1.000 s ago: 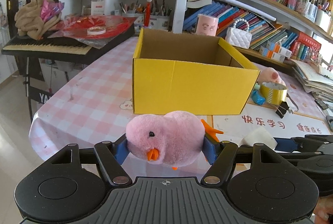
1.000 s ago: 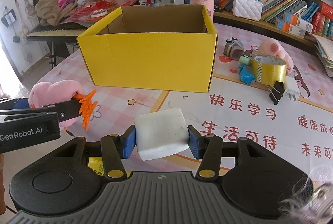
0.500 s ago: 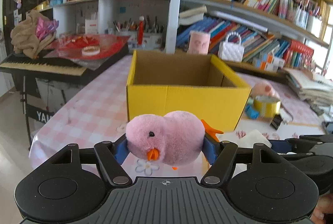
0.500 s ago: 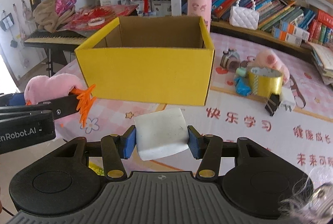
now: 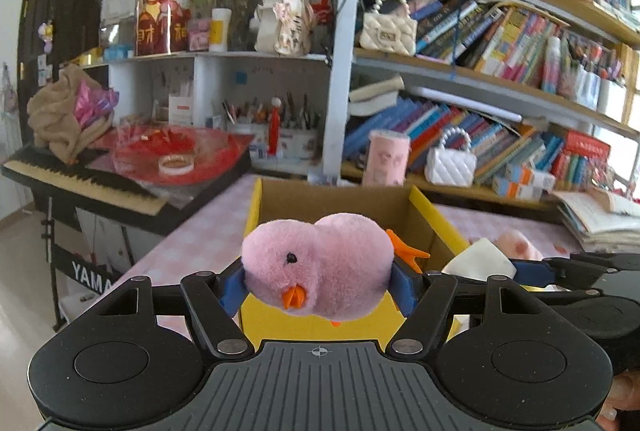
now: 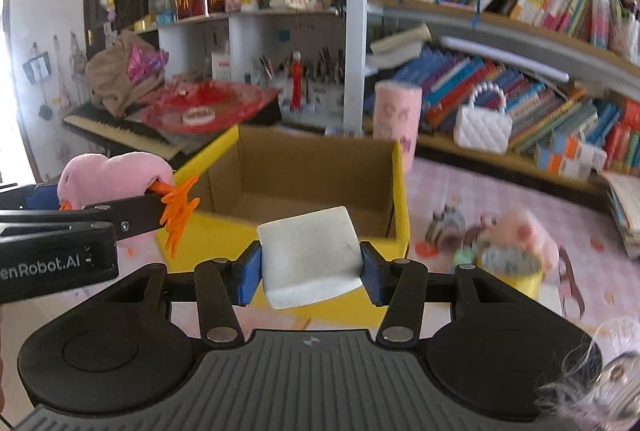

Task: Organize objects
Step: 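Carry the pink chick in the left tool while the right tool carries the foam block to the yellow box, then open the left tool to drop the chick into the box while the right tool releases the block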

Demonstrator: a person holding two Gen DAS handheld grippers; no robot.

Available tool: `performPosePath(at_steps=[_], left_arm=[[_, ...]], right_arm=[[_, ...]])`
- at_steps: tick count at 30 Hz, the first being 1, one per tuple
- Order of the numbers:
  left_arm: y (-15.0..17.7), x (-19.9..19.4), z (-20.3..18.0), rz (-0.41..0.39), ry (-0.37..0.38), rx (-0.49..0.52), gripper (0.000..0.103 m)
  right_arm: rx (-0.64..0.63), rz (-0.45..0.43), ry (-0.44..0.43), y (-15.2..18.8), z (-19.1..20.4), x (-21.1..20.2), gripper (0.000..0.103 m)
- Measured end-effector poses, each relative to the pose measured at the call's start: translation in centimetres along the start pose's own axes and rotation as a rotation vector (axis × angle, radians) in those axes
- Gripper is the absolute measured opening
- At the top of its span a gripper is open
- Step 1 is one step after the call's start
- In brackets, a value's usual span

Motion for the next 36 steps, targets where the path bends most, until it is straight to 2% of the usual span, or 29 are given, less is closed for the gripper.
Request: performPosePath(at_steps=[8,13,22,27,31,35,36], left_arm=[[-1.6,5.7,-0.5,0.031,-0.016,-0.008,0.07],[-2.0,9.5,-0.7,0.066,-0.026,-0.017,0.07],[-1.4,15.5,-0.3,0.195,-0.046,-0.047,0.07],[-0.3,16.8,-0.6,0.271,-0.053,-0.038,0.071],[0.1,16.9,-1.3,0.279,-0.06,0.001,0.071],[0.0,16.9,-1.3,0.273,-0.063,0.002,0.073],[0.0,16.7,-1.2,0.267,-0.066,-0.004,0.076]], right_arm=[[-0.077,-0.017,-0.005,-2.6,-2.1,5.0,0.048],[-0.139,0.032,-0.024,-3.2,-3.0,9.6,0.048],[-0.256,0.131,-0.092,-3.3,-3.0,16.2,0.048],[-0.321,0.266,-0.155,-3.3,-2.5,18.8,0.048],[-0.392,0.356,-0.206,-2.8,-1.7,19.4,0.048],[-0.408,0.371,-0.2,-2.6,-1.7,19.6,0.048],[-0.406,0.366,-0.198,-2.6,-1.7,19.5,0.048]])
Point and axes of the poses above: each gripper's, at about its wrist camera, not at the fingertips, and x roughly the way its jaws point, z to its left, y to its underside, the point moved 2 cm from there along x, roughly the way its jaws point, and after that the axes turned 4 degrees about -z, right-handed, at the moved point
